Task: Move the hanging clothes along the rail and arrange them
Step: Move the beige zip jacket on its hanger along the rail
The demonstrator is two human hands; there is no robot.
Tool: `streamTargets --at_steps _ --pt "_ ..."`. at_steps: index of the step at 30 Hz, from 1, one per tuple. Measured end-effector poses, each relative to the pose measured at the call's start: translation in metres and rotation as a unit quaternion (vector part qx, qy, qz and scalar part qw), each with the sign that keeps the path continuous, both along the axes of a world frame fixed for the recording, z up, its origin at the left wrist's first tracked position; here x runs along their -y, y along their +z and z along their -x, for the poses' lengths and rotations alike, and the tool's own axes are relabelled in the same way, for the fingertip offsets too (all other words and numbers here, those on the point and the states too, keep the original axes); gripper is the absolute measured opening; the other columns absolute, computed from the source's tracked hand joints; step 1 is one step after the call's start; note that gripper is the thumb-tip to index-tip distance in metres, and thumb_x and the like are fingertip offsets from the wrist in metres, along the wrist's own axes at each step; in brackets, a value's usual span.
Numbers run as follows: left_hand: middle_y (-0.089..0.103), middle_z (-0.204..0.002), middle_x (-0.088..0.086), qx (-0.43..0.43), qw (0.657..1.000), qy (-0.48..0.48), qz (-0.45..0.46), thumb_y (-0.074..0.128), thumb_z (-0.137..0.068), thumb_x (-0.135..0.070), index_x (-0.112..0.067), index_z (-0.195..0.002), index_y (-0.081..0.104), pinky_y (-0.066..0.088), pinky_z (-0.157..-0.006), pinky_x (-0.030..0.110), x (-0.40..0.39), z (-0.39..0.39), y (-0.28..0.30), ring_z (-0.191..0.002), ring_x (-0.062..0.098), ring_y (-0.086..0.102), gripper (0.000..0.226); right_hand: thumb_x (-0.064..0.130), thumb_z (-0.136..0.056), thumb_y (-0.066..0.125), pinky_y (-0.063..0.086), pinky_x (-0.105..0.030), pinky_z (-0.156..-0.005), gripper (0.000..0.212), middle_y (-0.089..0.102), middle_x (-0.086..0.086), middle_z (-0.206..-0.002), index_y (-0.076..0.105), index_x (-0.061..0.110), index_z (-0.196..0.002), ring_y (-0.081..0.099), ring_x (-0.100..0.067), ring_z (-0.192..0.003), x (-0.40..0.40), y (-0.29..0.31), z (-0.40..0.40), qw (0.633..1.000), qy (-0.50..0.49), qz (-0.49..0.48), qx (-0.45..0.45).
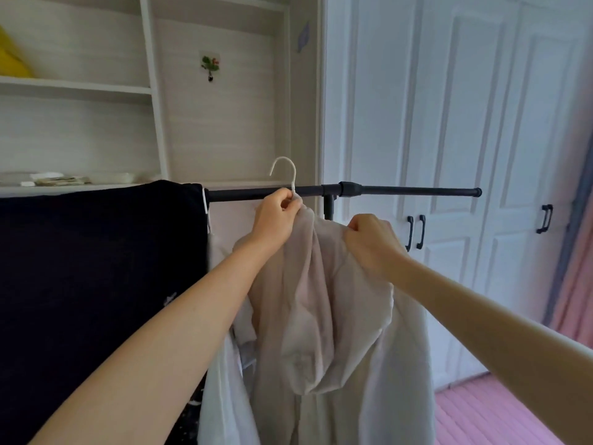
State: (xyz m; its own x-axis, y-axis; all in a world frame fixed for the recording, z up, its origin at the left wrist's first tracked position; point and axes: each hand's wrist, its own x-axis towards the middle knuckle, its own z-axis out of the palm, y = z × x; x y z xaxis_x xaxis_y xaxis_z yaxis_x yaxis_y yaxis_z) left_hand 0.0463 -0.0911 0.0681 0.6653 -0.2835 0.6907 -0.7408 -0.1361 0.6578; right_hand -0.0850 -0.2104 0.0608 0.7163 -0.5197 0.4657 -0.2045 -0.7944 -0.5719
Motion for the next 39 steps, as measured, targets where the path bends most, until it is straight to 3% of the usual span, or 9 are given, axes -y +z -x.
streamTargets --at_steps 8,15,18,21,24,28,31,33,39 --pt "0.069 -0.093 -0.005 -0.01 0.987 -0.158 -0.029 0.049 -0.097 -0.029 -0.021 -0.092 0.07 0.046 -0.089 0.025 -0.01 0.04 -0.015 -0.094 0.01 0.063 0.023 0.02 -0.074 0.047 0.028 -0.034 -0.06 0.012 0.043 -0.005 -0.063 0.043 0.019 -0.063 0.037 -0.022 -0.063 0.015 -0.018 0.072 0.993 -0.071 -0.075 0.059" --pt "0.067 -0.081 -0.012 0.031 0.984 -0.152 -0.087 0.065 -0.089 -0.016 -0.017 -0.09 0.071 0.044 -0.068 0.011 -0.015 0.062 -0.048 -0.066 -0.009 0.058 0.007 0.022 -0.065 0.055 0.031 -0.034 -0.059 0.017 0.047 -0.002 -0.058 0.057 0.007 -0.059 0.041 -0.02 -0.063 0.037 -0.039 0.127 0.976 -0.051 -0.19 0.098" --pt "0.067 -0.079 -0.006 0.006 0.987 -0.151 -0.048 0.065 -0.088 -0.012 -0.009 -0.094 0.072 0.043 -0.066 0.008 -0.008 0.081 -0.054 -0.064 -0.01 0.058 0.009 0.014 -0.083 0.058 0.04 -0.028 -0.062 0.018 0.066 -0.006 -0.079 0.069 0.0 -0.08 0.055 -0.02 -0.077 0.047 -0.043 0.145 0.99 -0.058 -0.121 0.053" --pt "0.066 -0.079 -0.001 0.008 0.992 -0.122 -0.017 0.066 -0.087 -0.009 -0.003 -0.095 0.072 0.043 -0.064 0.005 -0.002 0.093 -0.057 -0.063 -0.013 0.058 0.012 0.016 -0.089 0.058 0.038 -0.031 -0.094 0.023 0.056 -0.007 -0.124 0.065 0.014 -0.11 0.047 -0.026 -0.118 0.049 -0.046 0.16 0.991 -0.126 0.009 0.031" --pt "0.068 -0.085 0.004 0.008 0.995 -0.099 -0.005 0.065 -0.087 -0.008 -0.002 -0.095 0.073 0.043 -0.066 0.007 0.005 0.1 -0.054 -0.067 -0.005 0.059 0.013 0.021 -0.092 0.055 0.042 -0.033 -0.089 0.021 0.054 -0.008 -0.122 0.062 0.014 -0.11 0.051 -0.024 -0.111 0.044 -0.049 0.171 0.99 -0.12 0.032 0.072" --pt "0.069 -0.085 0.001 0.012 0.997 -0.08 0.001 0.065 -0.087 -0.01 -0.005 -0.095 0.074 0.043 -0.07 0.013 0.013 0.108 -0.053 -0.077 0.009 0.061 0.013 0.05 -0.085 0.06 0.038 -0.029 -0.054 0.032 0.054 0.002 -0.068 0.055 0.024 -0.066 0.052 -0.018 -0.066 0.033 -0.06 0.177 0.997 -0.07 -0.009 -0.03" --pt "0.069 -0.083 0.001 0.002 0.996 -0.086 0.008 0.065 -0.086 -0.008 -0.006 -0.093 0.074 0.043 -0.071 0.016 0.019 0.12 -0.055 -0.076 0.008 0.061 0.011 0.065 -0.069 0.062 0.049 -0.03 -0.074 0.059 0.064 -0.005 -0.103 0.062 0.021 -0.108 0.06 -0.024 -0.099 0.032 -0.077 0.176 0.982 -0.082 -0.009 -0.169" --pt "0.069 -0.083 0.002 0.003 0.996 -0.092 0.008 0.066 -0.086 -0.008 -0.006 -0.092 0.074 0.043 -0.072 0.014 0.024 0.128 -0.055 -0.077 0.008 0.062 0.011 0.048 -0.075 0.065 0.049 -0.032 -0.089 0.058 0.058 -0.01 -0.115 0.058 0.01 -0.119 0.053 -0.031 -0.117 0.036 -0.084 0.176 0.974 -0.087 -0.043 -0.203" --pt "0.07 -0.085 0.001 0.011 0.996 -0.085 -0.014 0.066 -0.087 -0.011 -0.006 -0.094 0.075 0.045 -0.07 0.011 0.025 0.133 -0.06 -0.077 0.006 0.062 0.012 0.004 -0.084 0.061 0.06 -0.036 -0.071 0.012 0.064 -0.009 -0.089 0.054 0.009 -0.093 0.069 -0.025 -0.078 0.057 -0.066 0.192 0.96 -0.151 -0.038 -0.234"
